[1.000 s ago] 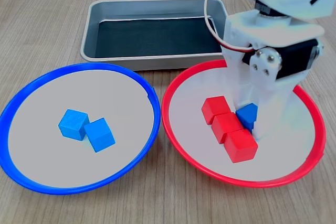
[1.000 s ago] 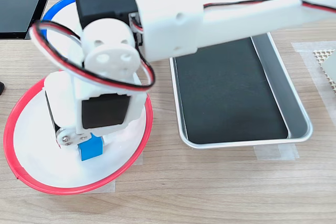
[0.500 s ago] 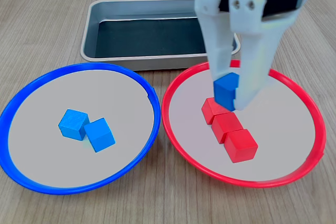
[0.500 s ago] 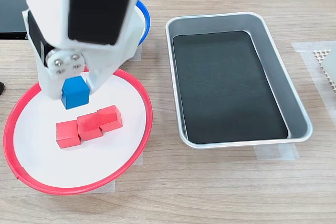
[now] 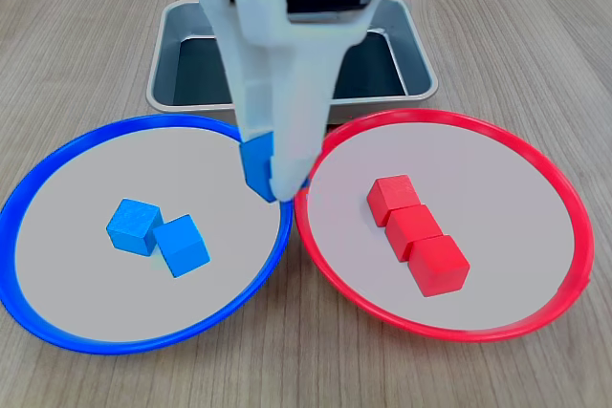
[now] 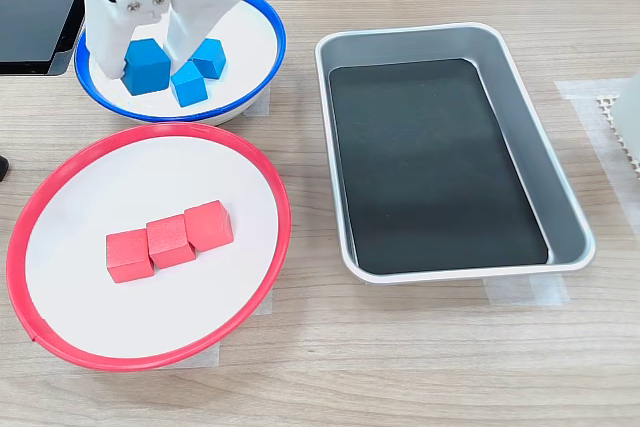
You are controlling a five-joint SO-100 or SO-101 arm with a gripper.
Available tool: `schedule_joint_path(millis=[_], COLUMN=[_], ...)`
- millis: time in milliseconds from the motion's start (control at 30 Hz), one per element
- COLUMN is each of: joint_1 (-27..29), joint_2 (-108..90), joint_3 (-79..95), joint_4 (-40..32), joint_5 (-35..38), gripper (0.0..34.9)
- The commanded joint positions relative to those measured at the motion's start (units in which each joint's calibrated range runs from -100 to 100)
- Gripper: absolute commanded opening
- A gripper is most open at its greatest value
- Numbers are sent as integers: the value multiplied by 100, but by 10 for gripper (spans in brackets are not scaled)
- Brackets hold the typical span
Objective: Relocate any misplaced blocks to their matching dishes.
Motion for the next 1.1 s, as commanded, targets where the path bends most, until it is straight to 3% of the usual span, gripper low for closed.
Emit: schedule_joint_path(millis=[0,1067], joint_1=[251,1041], joint_2=[-446,-659], joint_3=[164,1993], joint_4=[-71,-715], joint_5=[88,1534], gripper=[4,4])
